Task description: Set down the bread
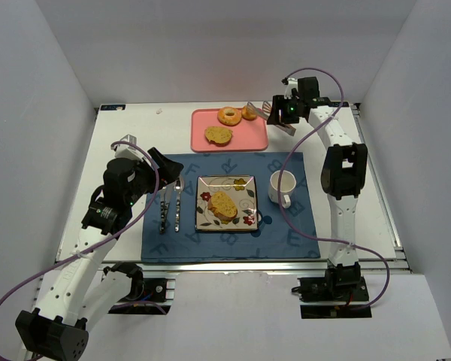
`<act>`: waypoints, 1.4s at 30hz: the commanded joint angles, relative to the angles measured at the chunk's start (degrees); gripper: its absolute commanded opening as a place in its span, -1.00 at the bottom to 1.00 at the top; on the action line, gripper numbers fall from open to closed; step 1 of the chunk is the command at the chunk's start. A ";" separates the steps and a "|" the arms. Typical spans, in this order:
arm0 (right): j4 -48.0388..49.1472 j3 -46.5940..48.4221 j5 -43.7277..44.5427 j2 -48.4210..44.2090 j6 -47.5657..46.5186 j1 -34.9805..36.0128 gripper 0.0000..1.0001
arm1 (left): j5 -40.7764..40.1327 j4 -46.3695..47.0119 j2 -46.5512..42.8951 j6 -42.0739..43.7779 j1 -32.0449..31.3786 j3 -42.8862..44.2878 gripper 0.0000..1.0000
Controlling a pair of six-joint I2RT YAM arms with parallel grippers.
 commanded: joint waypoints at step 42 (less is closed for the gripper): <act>2.60 3.14 -1.50 2.28 -0.18 2.04 -0.36 | -0.14 -1.07 -0.75 0.17 0.07 1.31 0.96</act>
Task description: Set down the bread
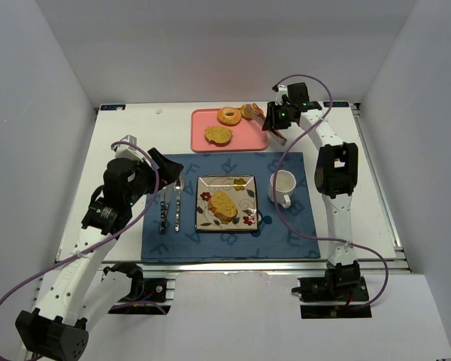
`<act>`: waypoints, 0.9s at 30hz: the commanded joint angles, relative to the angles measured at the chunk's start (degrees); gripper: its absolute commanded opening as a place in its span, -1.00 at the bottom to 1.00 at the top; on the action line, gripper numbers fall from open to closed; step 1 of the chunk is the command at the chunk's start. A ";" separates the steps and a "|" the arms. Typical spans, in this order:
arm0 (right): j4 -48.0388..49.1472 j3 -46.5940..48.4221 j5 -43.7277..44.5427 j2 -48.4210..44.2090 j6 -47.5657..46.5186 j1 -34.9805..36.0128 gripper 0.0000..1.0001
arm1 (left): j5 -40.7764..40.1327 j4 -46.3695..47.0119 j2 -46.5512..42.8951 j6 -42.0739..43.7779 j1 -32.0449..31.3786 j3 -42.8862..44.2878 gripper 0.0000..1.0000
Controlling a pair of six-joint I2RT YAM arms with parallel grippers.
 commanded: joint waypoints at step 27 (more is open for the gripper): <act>-19.49 -47.47 -15.83 -51.49 -36.48 9.03 -0.49 | 1.81 2.33 -2.84 0.89 -0.01 -0.55 0.96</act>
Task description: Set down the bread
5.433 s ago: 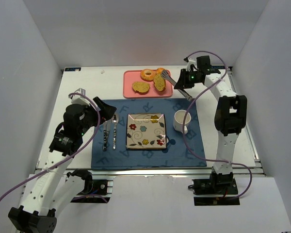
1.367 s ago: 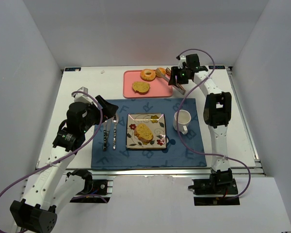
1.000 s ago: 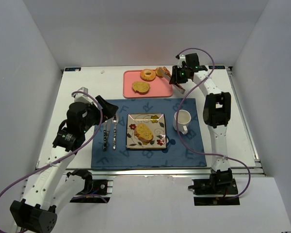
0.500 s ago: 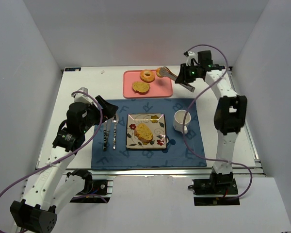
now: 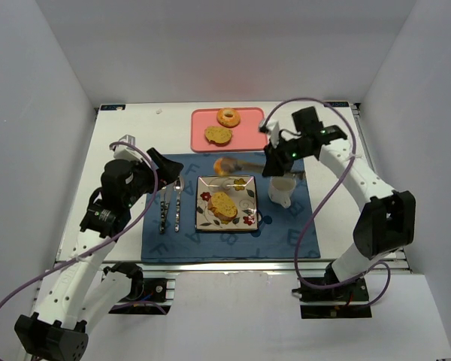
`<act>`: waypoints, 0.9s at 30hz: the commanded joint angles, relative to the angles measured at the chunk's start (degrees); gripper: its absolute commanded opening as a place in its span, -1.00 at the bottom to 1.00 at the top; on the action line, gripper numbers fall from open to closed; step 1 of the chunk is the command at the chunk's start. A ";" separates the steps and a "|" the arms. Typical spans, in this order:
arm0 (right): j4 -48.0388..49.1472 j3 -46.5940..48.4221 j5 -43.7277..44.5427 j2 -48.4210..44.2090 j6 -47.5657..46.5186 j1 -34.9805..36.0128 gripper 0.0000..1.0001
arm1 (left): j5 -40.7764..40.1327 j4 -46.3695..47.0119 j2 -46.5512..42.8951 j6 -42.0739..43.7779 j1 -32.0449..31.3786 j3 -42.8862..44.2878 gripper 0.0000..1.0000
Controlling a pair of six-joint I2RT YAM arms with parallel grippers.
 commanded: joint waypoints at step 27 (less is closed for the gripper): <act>-1.04 -5.40 11.53 -7.34 1.39 5.45 0.14 | 0.41 0.64 -7.88 -0.89 0.07 -4.64 0.96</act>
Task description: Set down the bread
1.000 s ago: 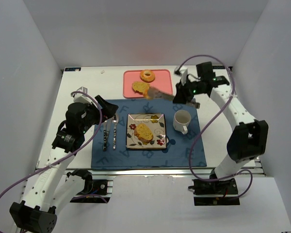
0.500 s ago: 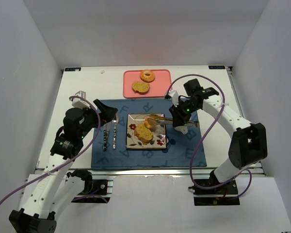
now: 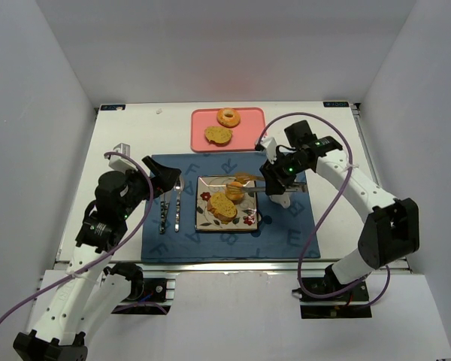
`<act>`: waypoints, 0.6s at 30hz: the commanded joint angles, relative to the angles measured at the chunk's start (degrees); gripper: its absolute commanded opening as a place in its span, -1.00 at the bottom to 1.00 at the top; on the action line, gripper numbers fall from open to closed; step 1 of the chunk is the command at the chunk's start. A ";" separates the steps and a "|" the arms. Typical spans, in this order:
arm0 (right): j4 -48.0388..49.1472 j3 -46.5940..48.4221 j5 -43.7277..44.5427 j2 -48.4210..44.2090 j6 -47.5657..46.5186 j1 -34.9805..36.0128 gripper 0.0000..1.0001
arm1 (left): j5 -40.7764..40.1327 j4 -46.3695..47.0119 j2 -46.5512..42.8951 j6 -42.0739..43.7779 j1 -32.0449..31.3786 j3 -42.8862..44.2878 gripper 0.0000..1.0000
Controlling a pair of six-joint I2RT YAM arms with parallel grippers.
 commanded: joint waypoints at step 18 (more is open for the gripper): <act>10.14 11.65 -4.50 2.55 21.59 -19.17 -0.38 | 0.39 1.43 -0.20 -0.06 -0.01 -0.95 0.96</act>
